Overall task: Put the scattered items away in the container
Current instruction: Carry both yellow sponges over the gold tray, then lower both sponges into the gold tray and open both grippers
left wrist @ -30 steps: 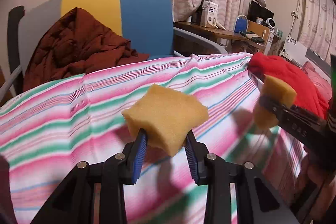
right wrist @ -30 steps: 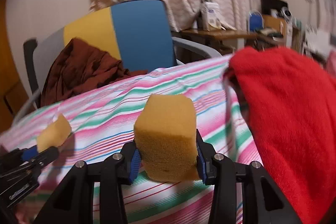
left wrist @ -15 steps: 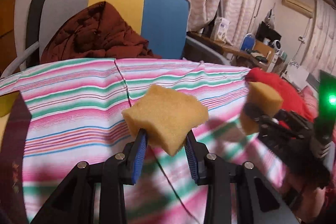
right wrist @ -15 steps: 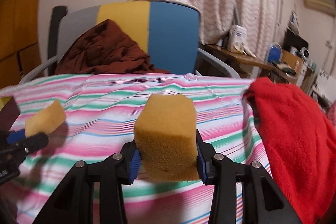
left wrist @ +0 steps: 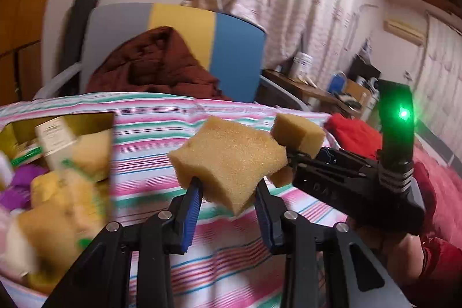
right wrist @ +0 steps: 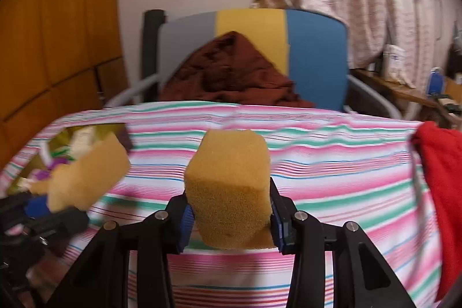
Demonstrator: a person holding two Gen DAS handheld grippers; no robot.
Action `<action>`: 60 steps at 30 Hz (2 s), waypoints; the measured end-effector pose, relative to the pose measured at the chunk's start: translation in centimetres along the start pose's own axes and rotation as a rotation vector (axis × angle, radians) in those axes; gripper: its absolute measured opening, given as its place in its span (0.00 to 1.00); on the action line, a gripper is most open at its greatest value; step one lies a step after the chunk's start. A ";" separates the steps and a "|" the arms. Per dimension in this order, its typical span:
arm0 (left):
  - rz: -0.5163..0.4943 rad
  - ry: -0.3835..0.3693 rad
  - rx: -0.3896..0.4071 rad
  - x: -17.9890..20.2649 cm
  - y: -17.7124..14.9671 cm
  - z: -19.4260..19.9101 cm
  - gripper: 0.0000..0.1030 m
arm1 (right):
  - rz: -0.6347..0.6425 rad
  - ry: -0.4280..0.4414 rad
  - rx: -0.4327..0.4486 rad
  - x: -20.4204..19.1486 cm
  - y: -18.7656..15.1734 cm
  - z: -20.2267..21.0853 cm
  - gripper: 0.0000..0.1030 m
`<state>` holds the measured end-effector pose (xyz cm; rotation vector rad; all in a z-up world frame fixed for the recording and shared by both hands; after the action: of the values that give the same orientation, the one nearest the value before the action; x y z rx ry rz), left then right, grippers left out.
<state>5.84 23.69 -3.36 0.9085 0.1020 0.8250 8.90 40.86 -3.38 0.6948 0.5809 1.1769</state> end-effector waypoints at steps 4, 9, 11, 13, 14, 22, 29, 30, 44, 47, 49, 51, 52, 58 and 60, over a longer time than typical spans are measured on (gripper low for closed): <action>0.095 0.050 0.032 -4.7 -0.3 2.8 0.35 | 0.049 0.129 -0.003 -6.3 0.8 0.1 0.43; 0.207 0.130 0.072 -11.0 -0.9 6.2 0.35 | 0.125 0.243 -0.019 -13.4 1.3 -0.3 0.43; 0.241 0.169 0.081 -13.3 -1.1 7.1 0.35 | 0.154 0.276 -0.029 -15.8 1.4 -0.5 0.43; 0.281 0.201 0.092 -15.7 -1.4 8.2 0.35 | 0.181 0.310 -0.042 -18.4 1.6 -0.8 0.43; 0.305 0.223 0.096 -17.1 -1.6 8.8 0.35 | 0.191 0.319 -0.046 -19.3 1.7 -0.9 0.43; 0.401 0.335 0.085 -23.7 -2.6 11.0 0.35 | 0.268 0.381 -0.087 -26.1 3.3 -2.7 0.43; 0.405 0.445 0.040 -26.3 -3.0 11.6 0.35 | 0.302 0.383 -0.138 -29.1 3.2 -4.4 0.43; 0.406 0.449 0.038 -26.4 -3.1 11.6 0.35 | 0.306 0.384 -0.145 -29.4 3.2 -4.6 0.43; 0.422 0.481 -0.005 -27.8 -3.7 11.3 0.35 | 0.303 0.378 -0.175 -30.9 3.3 -5.8 0.44; 0.420 0.483 -0.006 -27.8 -3.5 11.3 0.35 | 0.304 0.379 -0.172 -31.1 3.6 -5.9 0.44; 0.422 0.486 -0.011 -28.0 -3.4 11.2 0.35 | 0.301 0.381 -0.171 -31.3 3.9 -6.0 0.44; 0.434 0.478 -0.022 -28.4 -3.3 10.9 0.35 | 0.297 0.376 -0.168 -31.4 4.1 -6.1 0.44; 0.439 0.475 -0.030 -28.6 -3.3 10.7 0.35 | 0.291 0.372 -0.170 -31.4 4.4 -6.3 0.44; 0.449 0.428 -0.113 -29.0 -3.4 8.3 0.41 | 0.238 0.384 -0.219 -31.5 5.1 -8.0 0.89; 0.444 0.432 -0.123 -28.8 -3.5 8.3 0.41 | 0.211 0.374 -0.202 -31.0 5.4 -7.8 0.90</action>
<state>-8.73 -2.37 -7.93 0.6308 0.2274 1.4205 -9.03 13.87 -2.92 0.3697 0.6991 1.5563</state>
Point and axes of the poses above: each gripper's, at about its wrist camera, not at the fingertips, and z roughly against the way its jaws point, x to its right, y to its top, the point moved 8 cm from there along -z, roughly the way its jaws point, and after that the axes turned 9 degrees about -x, right-handed, at the moved point
